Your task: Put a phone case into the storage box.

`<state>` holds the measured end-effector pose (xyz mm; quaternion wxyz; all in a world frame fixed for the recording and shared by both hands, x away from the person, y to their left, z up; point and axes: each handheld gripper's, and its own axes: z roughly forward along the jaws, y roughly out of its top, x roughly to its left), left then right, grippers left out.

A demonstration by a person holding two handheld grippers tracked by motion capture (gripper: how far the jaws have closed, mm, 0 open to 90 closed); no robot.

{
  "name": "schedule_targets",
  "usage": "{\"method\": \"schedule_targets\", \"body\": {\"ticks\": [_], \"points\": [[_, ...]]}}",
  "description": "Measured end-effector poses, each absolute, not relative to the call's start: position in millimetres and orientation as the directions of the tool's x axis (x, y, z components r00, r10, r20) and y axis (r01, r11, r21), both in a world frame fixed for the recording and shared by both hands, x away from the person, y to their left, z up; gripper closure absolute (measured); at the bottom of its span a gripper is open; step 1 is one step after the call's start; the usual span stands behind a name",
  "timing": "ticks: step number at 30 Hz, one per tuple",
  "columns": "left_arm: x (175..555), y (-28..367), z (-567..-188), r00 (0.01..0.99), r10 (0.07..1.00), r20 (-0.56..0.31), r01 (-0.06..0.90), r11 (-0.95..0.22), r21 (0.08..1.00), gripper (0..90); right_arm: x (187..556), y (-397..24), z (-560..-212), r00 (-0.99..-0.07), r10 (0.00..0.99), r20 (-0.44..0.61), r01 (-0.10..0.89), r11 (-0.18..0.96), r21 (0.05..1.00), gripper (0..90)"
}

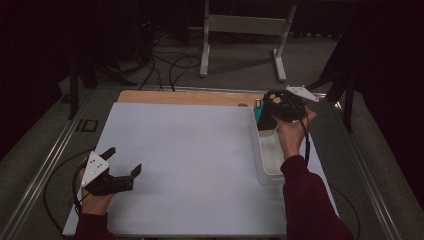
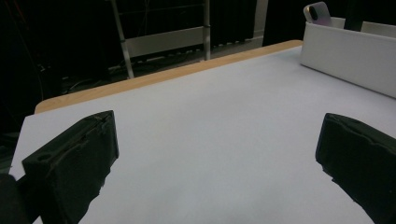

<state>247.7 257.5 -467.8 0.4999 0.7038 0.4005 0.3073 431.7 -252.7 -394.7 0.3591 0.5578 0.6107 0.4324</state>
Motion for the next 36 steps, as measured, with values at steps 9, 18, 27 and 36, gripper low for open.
{"method": "schedule_targets", "body": {"ticks": [9, 18, 27, 36], "points": [[247, 258, -466, 0.488, 0.872, 0.034, 0.249, -0.177, 0.952, 0.0, 441, -248, -407, -0.091, 0.995, 0.03, 0.396, 0.008, 0.918, 12.9], [246, 258, -464, 0.488, 0.872, 0.031, 0.242, -0.169, 0.955, 0.0, 448, -245, -418, -0.078, 0.997, 0.012, 0.423, 0.022, 0.906, 12.7], [246, 258, -463, 0.487, 0.873, 0.029, 0.236, -0.164, 0.958, 0.0, 454, -243, -428, -0.072, 0.997, -0.005, 0.463, 0.038, 0.886, 12.5], [246, 258, -463, 0.487, 0.873, 0.026, 0.235, -0.159, 0.959, 0.0, 460, -241, -436, -0.078, 0.997, -0.018, 0.507, 0.055, 0.86, 12.4]]}}
